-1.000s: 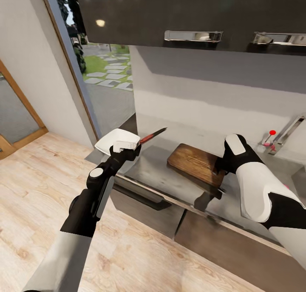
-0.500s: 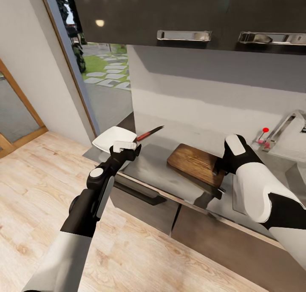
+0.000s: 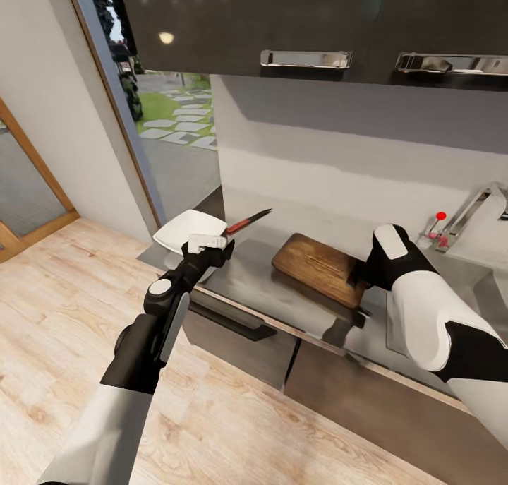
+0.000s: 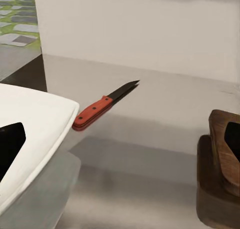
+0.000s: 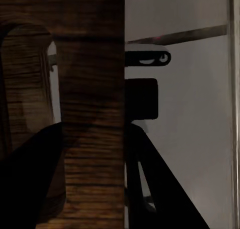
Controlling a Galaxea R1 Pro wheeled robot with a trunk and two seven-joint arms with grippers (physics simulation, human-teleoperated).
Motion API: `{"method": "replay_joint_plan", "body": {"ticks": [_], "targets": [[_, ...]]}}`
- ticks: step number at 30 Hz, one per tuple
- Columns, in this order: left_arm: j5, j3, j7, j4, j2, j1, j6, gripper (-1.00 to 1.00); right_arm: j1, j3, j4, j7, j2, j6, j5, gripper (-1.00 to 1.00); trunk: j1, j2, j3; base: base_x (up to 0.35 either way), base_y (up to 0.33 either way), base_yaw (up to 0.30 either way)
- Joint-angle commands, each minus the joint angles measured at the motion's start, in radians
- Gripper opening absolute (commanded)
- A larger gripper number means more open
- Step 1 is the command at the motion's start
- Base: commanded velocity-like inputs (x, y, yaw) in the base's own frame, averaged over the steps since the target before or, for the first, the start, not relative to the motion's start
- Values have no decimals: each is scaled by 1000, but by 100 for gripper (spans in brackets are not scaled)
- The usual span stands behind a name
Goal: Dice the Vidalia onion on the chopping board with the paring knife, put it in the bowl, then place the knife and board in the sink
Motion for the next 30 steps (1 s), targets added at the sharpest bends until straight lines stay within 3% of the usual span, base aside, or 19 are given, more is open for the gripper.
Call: {"method": "replay_joint_plan", "body": {"ticks": [1,30], "targets": [[0,1,-4,-1,0,-1,6,100,0,-1,-1,-6,-7,3,-10,-100,1,-2,-2,0,0,0],[0,1,-4,-1,-1,-1,6,100,19,-1,-1,-5,-13,3,-10,-100,1,-2,-2,-5,-41,0]]}}
